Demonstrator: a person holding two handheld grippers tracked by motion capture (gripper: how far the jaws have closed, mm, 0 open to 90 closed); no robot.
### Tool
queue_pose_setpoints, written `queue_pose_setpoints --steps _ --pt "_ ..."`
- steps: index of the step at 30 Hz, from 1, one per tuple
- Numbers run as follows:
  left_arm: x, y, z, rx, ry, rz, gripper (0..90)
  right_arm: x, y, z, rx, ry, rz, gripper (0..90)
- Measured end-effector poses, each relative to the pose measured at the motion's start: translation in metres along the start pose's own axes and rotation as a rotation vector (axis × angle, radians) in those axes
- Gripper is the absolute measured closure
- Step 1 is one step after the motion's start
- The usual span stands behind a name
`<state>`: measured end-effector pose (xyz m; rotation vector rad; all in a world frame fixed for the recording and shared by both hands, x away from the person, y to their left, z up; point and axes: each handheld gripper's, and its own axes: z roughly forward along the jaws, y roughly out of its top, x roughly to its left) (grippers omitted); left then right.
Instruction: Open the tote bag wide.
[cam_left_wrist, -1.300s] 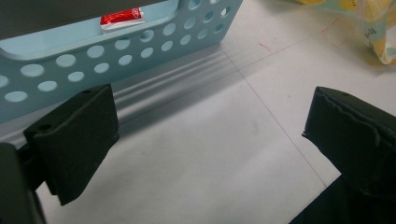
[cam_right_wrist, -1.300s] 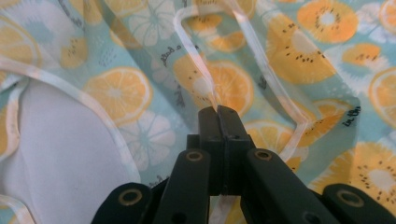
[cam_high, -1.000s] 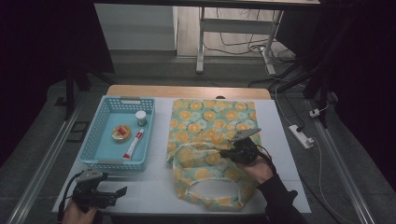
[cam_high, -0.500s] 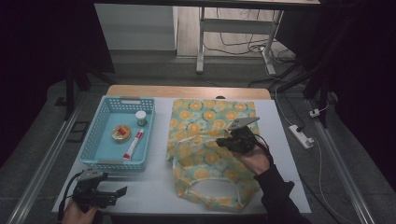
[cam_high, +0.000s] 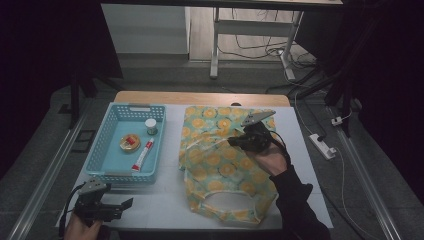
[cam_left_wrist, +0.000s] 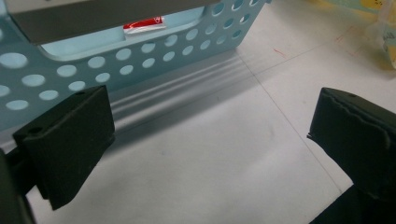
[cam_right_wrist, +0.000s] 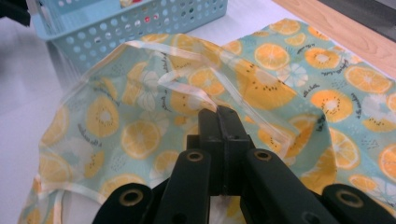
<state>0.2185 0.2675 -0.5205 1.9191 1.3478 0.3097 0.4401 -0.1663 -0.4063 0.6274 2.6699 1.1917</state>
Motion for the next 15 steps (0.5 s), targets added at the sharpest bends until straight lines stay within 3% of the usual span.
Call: queue_pose_setpoints --steps 6,15 --pt "0.005 -0.001 -0.001 -0.008 -0.05 -0.021 1.0 -0.003 0.008 0.0 -0.003 0.0 0.011 89.6" --pt "0.006 -0.002 -0.001 -0.017 -0.07 -0.029 1.4 -0.008 0.017 -0.003 -0.019 -0.01 0.012 89.6"
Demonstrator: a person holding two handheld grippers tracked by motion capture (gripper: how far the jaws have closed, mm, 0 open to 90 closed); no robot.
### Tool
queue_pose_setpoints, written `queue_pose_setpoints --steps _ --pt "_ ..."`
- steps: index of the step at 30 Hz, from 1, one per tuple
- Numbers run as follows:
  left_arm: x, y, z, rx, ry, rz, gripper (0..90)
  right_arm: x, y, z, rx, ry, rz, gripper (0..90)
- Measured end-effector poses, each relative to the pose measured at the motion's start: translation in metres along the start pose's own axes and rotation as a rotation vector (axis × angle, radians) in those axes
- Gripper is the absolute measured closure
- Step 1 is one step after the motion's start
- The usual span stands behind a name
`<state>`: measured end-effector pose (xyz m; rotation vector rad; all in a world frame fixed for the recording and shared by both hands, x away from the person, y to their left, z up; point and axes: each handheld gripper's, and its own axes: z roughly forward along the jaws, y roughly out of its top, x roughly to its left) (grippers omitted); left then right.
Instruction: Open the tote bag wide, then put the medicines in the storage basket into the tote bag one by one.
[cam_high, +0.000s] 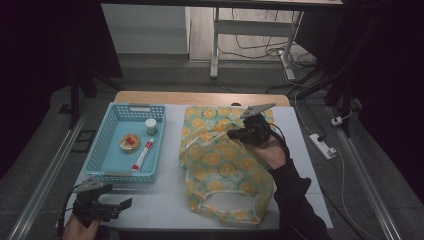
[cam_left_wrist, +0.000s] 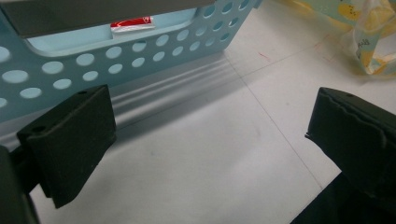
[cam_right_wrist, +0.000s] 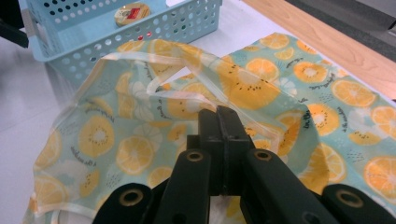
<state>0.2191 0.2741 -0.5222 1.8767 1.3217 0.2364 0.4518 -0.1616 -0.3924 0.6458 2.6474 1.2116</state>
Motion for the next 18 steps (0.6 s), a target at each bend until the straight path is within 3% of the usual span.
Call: queue_pose_setpoints --steps 13,18 --pt "-0.0032 -0.0012 -0.0016 -0.006 0.019 0.017 0.7 0.0005 0.0019 -0.0023 0.0 -0.001 0.007 89.6" --pt "-0.0028 -0.0007 -0.0018 -0.003 0.008 0.019 0.8 0.0009 -0.0001 -0.0026 -0.011 -0.001 0.0 89.5"
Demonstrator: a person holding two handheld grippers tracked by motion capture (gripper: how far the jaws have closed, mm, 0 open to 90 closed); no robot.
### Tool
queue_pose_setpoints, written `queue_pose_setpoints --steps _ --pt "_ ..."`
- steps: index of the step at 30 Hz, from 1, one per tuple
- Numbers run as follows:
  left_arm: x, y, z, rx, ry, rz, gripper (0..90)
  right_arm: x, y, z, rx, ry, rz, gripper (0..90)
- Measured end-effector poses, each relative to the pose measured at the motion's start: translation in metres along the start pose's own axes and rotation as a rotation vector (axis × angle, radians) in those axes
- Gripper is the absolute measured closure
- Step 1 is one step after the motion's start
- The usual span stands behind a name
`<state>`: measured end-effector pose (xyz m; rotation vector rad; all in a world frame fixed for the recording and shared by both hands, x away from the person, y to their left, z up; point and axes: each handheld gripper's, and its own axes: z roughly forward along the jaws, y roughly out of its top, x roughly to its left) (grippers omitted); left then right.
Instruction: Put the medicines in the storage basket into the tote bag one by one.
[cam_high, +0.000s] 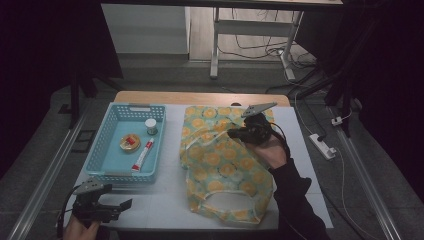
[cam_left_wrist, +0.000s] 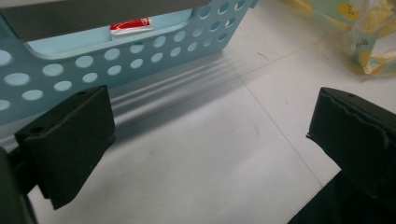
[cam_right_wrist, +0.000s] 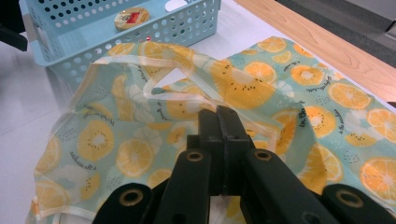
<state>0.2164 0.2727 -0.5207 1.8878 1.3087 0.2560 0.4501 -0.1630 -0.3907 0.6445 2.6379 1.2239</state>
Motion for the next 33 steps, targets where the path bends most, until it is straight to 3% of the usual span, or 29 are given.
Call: queue_pose_setpoints --steps 13,21,24,33 --pt "0.003 0.003 -0.002 0.005 -0.035 -0.003 0.6 0.0 -0.003 0.001 0.004 0.005 -0.005 89.5" --pt "-0.002 0.008 -0.01 -0.004 -0.035 0.001 0.6 0.0 -0.004 0.0 0.004 0.009 -0.006 89.5" --pt "-0.003 0.011 -0.015 -0.029 -0.051 0.004 0.3 0.0 -0.004 0.0 0.008 0.01 -0.009 89.5" --pt "-0.004 0.019 -0.021 -0.035 -0.028 0.041 0.1 0.001 -0.004 0.001 0.013 0.013 -0.015 89.5"
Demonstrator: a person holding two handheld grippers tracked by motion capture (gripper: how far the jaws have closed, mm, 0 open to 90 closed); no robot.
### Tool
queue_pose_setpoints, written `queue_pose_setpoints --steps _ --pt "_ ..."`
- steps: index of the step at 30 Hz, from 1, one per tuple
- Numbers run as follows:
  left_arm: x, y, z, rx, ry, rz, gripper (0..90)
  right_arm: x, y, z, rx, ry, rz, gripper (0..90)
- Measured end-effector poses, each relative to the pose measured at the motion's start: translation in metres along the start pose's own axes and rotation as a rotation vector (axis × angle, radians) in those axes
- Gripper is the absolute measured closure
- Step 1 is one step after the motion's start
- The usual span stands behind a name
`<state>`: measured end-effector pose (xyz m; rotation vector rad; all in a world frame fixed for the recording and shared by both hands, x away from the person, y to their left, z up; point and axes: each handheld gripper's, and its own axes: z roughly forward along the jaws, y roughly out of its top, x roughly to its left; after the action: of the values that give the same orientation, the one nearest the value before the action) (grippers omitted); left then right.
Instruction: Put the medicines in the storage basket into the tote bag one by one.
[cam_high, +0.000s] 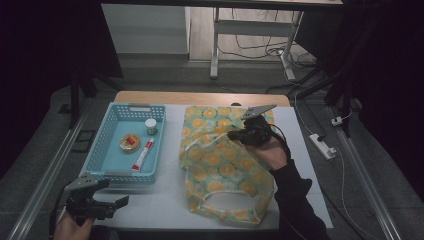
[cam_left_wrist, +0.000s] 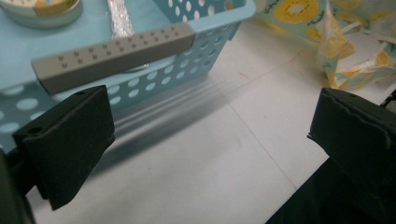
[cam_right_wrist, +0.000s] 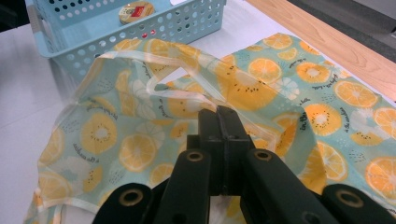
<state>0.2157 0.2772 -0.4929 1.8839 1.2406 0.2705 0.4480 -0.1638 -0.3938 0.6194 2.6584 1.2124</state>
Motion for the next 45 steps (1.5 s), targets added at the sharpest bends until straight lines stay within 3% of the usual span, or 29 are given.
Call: queue_pose_setpoints --steps 8,17,26,32,45 --pt "0.002 0.014 0.001 0.018 0.024 0.026 0.1 0.0 0.0 0.001 -0.002 0.003 0.003 89.5" --pt "0.016 0.027 0.005 -0.005 -0.031 0.014 0.1 0.0 0.0 0.001 -0.001 0.007 0.002 89.5" --pt "0.023 0.046 0.01 -0.009 0.022 0.03 0.0 0.0 0.001 0.001 -0.005 0.01 0.001 89.5" --pt "0.029 0.054 0.017 0.004 0.03 0.033 0.0 0.0 0.001 0.0 -0.007 0.011 0.002 89.5" --pt "0.055 0.073 0.033 0.02 0.058 -0.016 0.0 0.001 0.002 0.0 -0.01 0.009 0.0 89.6"
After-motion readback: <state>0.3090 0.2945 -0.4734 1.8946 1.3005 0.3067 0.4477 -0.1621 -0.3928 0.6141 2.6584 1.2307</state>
